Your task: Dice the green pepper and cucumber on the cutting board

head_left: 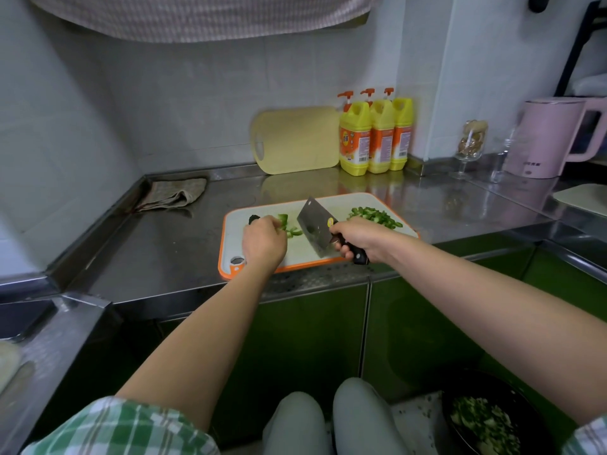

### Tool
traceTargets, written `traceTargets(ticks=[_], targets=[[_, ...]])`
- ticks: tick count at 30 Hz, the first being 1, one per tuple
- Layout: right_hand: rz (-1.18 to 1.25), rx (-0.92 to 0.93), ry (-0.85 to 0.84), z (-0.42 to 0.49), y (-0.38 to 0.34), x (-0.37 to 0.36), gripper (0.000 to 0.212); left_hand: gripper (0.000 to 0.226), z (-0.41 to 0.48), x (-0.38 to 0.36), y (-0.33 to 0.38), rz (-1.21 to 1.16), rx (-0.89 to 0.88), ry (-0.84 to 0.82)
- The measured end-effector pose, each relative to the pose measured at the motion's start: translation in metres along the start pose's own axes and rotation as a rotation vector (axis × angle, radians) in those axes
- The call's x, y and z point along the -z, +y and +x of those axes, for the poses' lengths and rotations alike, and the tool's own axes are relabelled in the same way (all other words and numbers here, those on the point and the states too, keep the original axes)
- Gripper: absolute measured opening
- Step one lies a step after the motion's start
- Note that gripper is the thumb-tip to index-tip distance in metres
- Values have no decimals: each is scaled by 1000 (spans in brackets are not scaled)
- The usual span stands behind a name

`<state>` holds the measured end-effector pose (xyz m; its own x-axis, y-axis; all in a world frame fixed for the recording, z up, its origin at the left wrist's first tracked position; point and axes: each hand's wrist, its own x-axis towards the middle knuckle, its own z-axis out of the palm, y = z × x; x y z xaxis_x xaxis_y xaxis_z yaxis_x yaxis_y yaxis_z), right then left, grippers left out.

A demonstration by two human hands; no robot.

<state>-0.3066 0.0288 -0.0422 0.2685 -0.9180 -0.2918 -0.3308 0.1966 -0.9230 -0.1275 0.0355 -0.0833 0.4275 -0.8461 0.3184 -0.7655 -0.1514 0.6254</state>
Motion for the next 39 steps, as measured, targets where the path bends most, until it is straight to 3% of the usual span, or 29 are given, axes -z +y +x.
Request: traceTargets(ticks=[6,13,19,25,31,37,39], targets=[[-92,39,151,13,9,11,17,29,1,-2,-4,167,-82,-16],[-173,37,54,10,10,9,22,33,5,-8,-3,370,-161,0],[-201,48,255,28,16,37,18,30,9,-11,-5,467,-194,-15],[-240,87,17,20,14,29,17,23,15,-17,-5,485,-191,-16],[-213,52,253,37,15,40,16,26,17,-22,-5,416,-183,-32],[-150,85,-16,23,2,26,12,24,13,-21,7,232,-247,-121],[-146,50,-18,27,5,25,11,24,11,-21,10,203,-254,-125]])
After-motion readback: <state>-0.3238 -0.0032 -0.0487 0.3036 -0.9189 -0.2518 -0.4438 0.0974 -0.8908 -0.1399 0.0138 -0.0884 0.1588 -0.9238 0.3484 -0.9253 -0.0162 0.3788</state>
